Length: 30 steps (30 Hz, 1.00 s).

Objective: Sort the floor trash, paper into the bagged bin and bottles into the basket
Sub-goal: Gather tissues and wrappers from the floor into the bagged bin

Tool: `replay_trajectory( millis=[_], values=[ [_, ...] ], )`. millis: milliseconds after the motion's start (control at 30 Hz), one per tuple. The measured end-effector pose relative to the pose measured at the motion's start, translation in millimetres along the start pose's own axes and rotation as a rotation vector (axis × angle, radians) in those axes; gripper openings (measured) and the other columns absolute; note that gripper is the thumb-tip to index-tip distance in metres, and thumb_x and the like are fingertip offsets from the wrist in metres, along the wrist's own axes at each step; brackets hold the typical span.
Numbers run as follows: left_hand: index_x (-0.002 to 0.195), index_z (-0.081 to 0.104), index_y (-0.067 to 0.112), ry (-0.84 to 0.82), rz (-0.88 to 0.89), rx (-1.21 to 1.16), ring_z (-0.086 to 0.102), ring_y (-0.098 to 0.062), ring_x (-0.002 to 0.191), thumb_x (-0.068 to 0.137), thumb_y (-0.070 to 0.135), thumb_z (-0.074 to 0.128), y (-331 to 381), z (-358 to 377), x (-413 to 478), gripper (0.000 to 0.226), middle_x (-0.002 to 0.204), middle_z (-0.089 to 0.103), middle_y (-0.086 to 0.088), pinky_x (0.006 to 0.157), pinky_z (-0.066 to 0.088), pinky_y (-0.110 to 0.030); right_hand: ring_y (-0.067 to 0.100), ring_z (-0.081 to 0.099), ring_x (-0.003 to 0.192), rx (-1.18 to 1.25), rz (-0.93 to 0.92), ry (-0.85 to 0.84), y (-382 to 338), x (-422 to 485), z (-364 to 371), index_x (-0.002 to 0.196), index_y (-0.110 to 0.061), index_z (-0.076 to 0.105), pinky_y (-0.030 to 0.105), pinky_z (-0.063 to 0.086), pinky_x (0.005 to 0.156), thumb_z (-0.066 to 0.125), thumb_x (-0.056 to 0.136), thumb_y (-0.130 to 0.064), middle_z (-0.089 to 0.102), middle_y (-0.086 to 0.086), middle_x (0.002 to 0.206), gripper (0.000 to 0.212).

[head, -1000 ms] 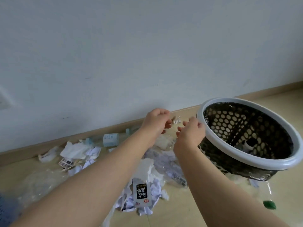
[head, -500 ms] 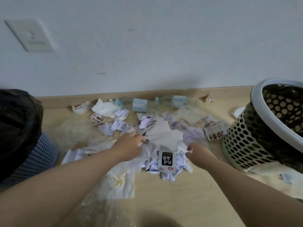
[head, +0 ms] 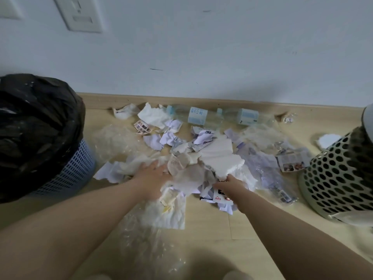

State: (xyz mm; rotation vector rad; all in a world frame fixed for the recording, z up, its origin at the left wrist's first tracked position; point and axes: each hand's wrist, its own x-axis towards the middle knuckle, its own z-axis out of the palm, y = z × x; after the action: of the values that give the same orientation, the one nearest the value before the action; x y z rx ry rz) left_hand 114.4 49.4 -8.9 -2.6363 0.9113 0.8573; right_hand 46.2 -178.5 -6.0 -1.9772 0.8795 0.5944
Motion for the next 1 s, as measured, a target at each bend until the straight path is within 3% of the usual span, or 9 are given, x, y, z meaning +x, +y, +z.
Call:
replay_trajectory(
  millis=[67,200,300,433,600,667,767,833,1000],
  values=[
    [0.146,0.017,0.035,-0.033,-0.089,-0.069,0.001,-0.031,0.144,0.089,0.036,0.047,-13.8,2.4,-3.1,0.065,0.158,0.002,-0.003,0.112,0.010,-0.052,0.028,0.052,0.107,0.086,0.015,0.059,-4.7,-0.7,6.1,0.095,-0.017,0.052,0.039,0.046,0.093,0.060,0.078,-0.027,0.049,0.010,0.118,0.021],
    [0.144,0.024,0.030,-0.066,-0.151,-0.185,0.006,-0.030,0.143,0.087,0.041,0.050,-29.5,0.8,-11.3,0.063,0.157,0.005,-0.004,0.111,0.017,-0.049,0.029,0.058,0.087,0.446,0.002,0.151,-18.2,-0.5,3.9,0.100,-0.012,0.052,0.037,0.048,0.072,0.065,0.078,-0.024,0.058,0.014,0.104,0.028],
    [0.144,0.024,0.033,-0.074,-0.147,-0.280,0.013,-0.028,0.142,0.088,0.044,0.048,-30.7,-6.0,-12.5,0.061,0.155,0.012,-0.001,0.110,0.020,-0.046,0.022,0.057,0.078,0.619,0.028,0.165,-26.6,1.0,-4.5,0.102,-0.011,0.049,0.032,0.044,0.064,0.068,0.080,-0.038,0.059,0.006,0.095,0.040],
    [0.137,0.037,0.033,0.052,-0.112,-0.322,0.029,-0.024,0.134,0.091,0.055,0.040,-20.0,-15.4,-7.1,0.051,0.145,0.034,0.002,0.108,0.027,-0.044,0.015,0.052,0.056,0.616,0.122,0.172,-25.5,2.2,-4.0,0.084,-0.012,0.050,0.025,0.040,0.053,0.057,0.088,-0.035,0.061,0.003,0.073,0.024],
    [0.130,0.047,0.029,0.203,-0.105,-0.397,0.044,-0.021,0.122,0.092,0.053,0.041,-10.0,-20.0,0.6,0.046,0.133,0.051,0.002,0.096,0.035,-0.037,0.015,0.048,0.053,0.645,0.128,0.108,-19.5,-4.7,-1.4,0.077,-0.011,0.050,0.023,0.037,0.050,0.053,0.089,-0.016,0.058,0.004,0.068,0.013],
    [0.132,0.045,0.026,0.238,-0.124,-0.560,0.049,-0.021,0.118,0.091,0.051,0.046,-9.7,-22.6,2.5,0.048,0.134,0.051,0.000,0.092,0.040,-0.034,0.015,0.050,0.056,0.615,0.063,0.007,-22.5,-11.4,-0.9,0.080,-0.012,0.052,0.023,0.037,0.051,0.055,0.086,-0.012,0.058,0.004,0.071,0.006],
    [0.138,0.037,0.022,0.219,-0.174,-1.024,0.047,-0.018,0.119,0.087,0.044,0.058,-8.6,-30.6,0.9,0.059,0.138,0.044,0.000,0.085,0.039,-0.027,0.018,0.054,0.065,0.529,-0.035,-0.171,-26.7,-20.9,3.8,0.084,-0.014,0.058,0.024,0.040,0.055,0.057,0.085,-0.008,0.059,0.005,0.079,0.005],
    [0.138,0.034,0.021,0.150,-0.180,-1.320,0.051,-0.015,0.112,0.084,0.039,0.065,-9.4,-35.3,-2.8,0.065,0.128,0.050,0.004,0.082,0.041,-0.024,0.018,0.055,0.069,0.465,-0.090,-0.268,-30.0,-26.1,8.3,0.089,-0.015,0.060,0.026,0.042,0.059,0.057,0.085,-0.008,0.059,0.005,0.084,0.009],
    [0.117,0.052,0.017,0.047,-0.221,-1.721,0.059,-0.018,0.095,0.079,0.016,0.072,-15.6,-34.7,-4.4,0.043,0.104,0.064,-0.002,0.083,0.047,-0.034,0.018,0.050,0.065,0.335,-0.143,-0.405,-35.3,-29.1,18.6,0.094,-0.020,0.063,0.025,0.037,0.055,0.058,0.084,-0.009,0.059,0.005,0.087,0.016]
  ],
)
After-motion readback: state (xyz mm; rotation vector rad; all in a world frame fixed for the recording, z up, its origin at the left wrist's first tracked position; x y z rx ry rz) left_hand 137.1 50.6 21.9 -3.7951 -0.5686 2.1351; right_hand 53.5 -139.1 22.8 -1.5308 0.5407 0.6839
